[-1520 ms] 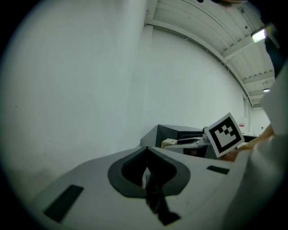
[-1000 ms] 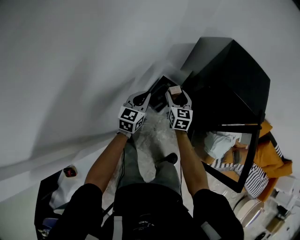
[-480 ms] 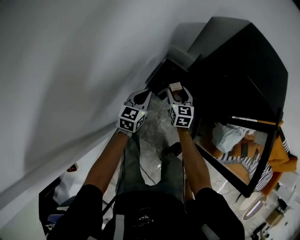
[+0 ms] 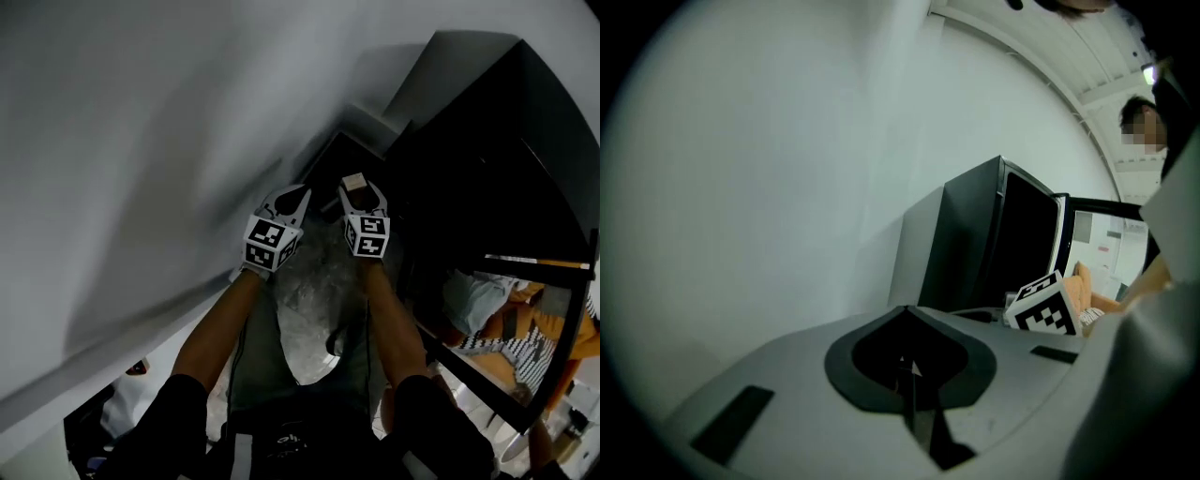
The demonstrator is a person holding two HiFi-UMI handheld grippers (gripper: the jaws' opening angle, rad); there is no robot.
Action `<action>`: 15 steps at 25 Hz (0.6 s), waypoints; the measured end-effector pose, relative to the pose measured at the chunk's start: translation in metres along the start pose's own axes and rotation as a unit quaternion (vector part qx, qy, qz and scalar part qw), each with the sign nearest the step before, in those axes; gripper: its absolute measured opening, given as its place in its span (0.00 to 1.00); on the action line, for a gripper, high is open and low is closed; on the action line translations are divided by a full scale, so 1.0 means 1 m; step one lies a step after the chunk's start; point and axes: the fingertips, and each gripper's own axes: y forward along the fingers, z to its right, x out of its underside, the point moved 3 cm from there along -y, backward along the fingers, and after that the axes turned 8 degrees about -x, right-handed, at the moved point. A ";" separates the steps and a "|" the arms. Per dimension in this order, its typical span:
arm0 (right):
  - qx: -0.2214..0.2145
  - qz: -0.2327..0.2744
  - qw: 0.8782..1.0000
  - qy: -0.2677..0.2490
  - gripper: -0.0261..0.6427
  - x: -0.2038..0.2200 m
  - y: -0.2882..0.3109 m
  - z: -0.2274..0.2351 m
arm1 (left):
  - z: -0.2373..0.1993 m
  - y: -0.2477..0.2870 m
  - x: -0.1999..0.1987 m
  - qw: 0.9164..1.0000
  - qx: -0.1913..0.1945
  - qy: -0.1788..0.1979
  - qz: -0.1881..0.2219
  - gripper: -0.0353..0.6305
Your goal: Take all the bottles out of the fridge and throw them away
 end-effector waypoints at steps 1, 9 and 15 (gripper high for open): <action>0.003 -0.001 1.000 0.000 0.45 0.014 0.010 0.006 | -0.003 0.008 0.009 1.000 0.001 0.002 0.004 0.05; 0.015 -0.006 1.000 0.015 0.46 0.093 0.077 0.035 | -0.030 0.050 0.067 1.000 -0.005 0.008 0.017 0.05; 0.003 -0.017 1.000 0.026 0.46 0.105 0.093 0.039 | -0.036 0.058 0.078 1.000 -0.010 0.009 0.017 0.05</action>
